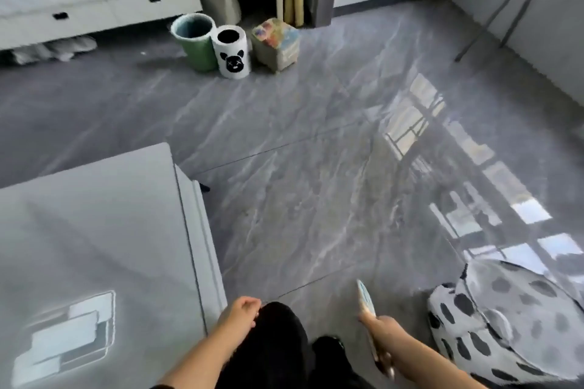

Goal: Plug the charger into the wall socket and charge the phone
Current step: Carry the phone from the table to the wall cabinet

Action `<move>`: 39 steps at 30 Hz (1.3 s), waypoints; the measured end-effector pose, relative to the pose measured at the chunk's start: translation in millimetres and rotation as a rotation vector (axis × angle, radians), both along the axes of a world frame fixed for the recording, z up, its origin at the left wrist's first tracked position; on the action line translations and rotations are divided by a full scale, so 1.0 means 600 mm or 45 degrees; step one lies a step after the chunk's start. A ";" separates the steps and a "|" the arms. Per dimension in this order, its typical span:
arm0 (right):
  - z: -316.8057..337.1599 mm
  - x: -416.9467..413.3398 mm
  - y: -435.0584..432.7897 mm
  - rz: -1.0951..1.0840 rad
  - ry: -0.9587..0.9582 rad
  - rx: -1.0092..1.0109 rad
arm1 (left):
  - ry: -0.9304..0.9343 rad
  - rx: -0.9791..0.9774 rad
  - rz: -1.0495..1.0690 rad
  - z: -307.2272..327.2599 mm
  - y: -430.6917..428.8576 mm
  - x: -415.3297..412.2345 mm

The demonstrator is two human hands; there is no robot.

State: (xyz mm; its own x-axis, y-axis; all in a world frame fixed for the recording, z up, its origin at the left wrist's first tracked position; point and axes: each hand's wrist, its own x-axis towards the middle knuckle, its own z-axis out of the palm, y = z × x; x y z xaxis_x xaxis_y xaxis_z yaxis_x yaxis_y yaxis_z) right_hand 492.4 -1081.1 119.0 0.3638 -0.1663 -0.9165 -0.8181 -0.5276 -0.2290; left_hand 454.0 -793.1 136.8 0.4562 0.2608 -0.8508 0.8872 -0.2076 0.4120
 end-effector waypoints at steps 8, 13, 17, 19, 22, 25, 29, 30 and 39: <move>0.000 0.313 0.206 0.233 0.012 0.131 | 0.032 0.002 0.377 -0.004 0.150 0.104; 0.001 0.451 0.298 0.311 0.089 0.096 | 0.103 -0.073 0.507 -0.005 0.232 0.201; 0.000 0.555 0.338 0.332 0.113 0.020 | 0.084 -0.082 0.551 -0.010 0.291 0.310; -0.001 0.608 0.350 0.356 0.167 -0.026 | 0.015 -0.100 0.609 -0.008 0.319 0.374; 0.002 0.697 0.374 0.400 0.258 -0.086 | -0.070 -0.148 0.712 -0.003 0.368 0.472; 0.004 0.793 0.420 0.432 0.297 -0.092 | -0.106 -0.185 0.773 0.001 0.419 0.560; 0.011 0.924 0.517 0.507 0.295 -0.088 | -0.098 -0.185 0.925 0.008 0.472 0.657; 0.013 0.952 0.546 0.534 0.279 -0.080 | -0.093 -0.180 0.964 0.011 0.482 0.676; 0.008 1.131 0.878 0.848 0.207 0.196 | -0.065 -0.103 1.199 0.017 0.621 0.774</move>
State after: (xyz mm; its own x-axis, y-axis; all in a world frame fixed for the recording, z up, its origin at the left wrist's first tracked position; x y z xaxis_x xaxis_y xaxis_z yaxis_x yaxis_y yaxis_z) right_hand 1171.0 -554.1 123.6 0.1993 0.1806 -0.9632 -0.3620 -0.8998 -0.2436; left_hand 918.3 -420.2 146.8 0.1253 0.4821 -0.8671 0.6560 0.6154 0.4369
